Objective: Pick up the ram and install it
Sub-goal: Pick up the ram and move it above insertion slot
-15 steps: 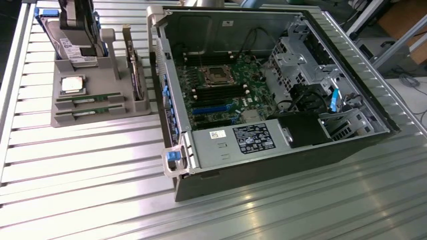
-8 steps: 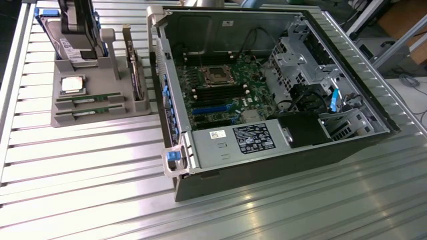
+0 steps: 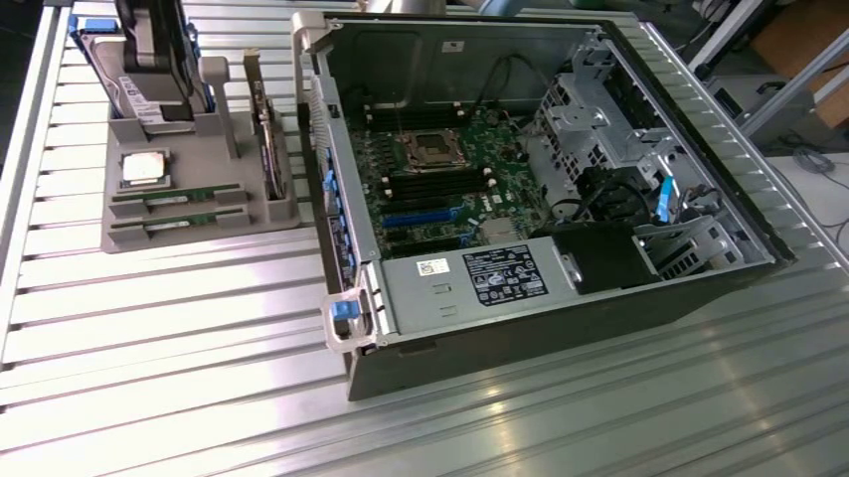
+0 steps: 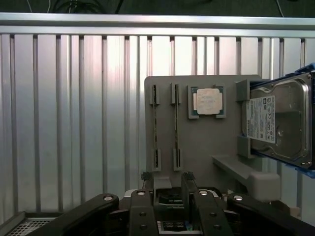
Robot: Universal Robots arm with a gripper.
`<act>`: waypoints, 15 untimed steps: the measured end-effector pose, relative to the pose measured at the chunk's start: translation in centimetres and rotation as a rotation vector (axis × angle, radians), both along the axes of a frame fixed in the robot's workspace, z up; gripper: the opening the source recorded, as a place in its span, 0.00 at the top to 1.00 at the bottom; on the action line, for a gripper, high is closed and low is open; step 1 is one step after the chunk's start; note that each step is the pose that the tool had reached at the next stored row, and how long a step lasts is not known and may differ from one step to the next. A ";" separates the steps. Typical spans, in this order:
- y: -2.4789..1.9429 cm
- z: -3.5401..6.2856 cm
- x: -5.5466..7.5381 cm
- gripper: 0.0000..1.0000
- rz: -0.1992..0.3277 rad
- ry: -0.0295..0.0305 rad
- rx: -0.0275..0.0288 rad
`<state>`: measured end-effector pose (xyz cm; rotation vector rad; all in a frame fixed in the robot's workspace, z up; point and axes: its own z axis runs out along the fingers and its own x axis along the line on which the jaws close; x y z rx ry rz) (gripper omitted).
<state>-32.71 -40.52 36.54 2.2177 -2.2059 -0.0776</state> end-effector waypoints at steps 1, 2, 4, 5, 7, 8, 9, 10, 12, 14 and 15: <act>-0.01 -0.03 0.0 0.64 0.001 0.0000 0.0000; -0.01 -0.08 0.0 0.64 0.002 0.0000 0.0000; -0.03 -0.24 0.0 0.64 0.005 0.0000 0.0000; -0.04 -0.30 0.0 0.64 0.007 0.0000 0.0000; -0.05 -0.37 0.0 0.64 0.008 0.0000 0.0000; -0.06 -0.42 0.0 0.64 0.010 0.0000 0.0000; -0.06 -0.45 -0.1 0.64 0.010 0.0000 0.0000; -0.07 -0.48 -0.1 0.64 0.011 0.0000 0.0000; -0.09 -0.59 -0.1 0.64 0.014 0.0000 0.0000; -0.10 -0.67 -0.1 0.64 0.015 0.0000 0.0000; -0.11 -0.74 -0.1 0.64 0.017 0.0000 0.0000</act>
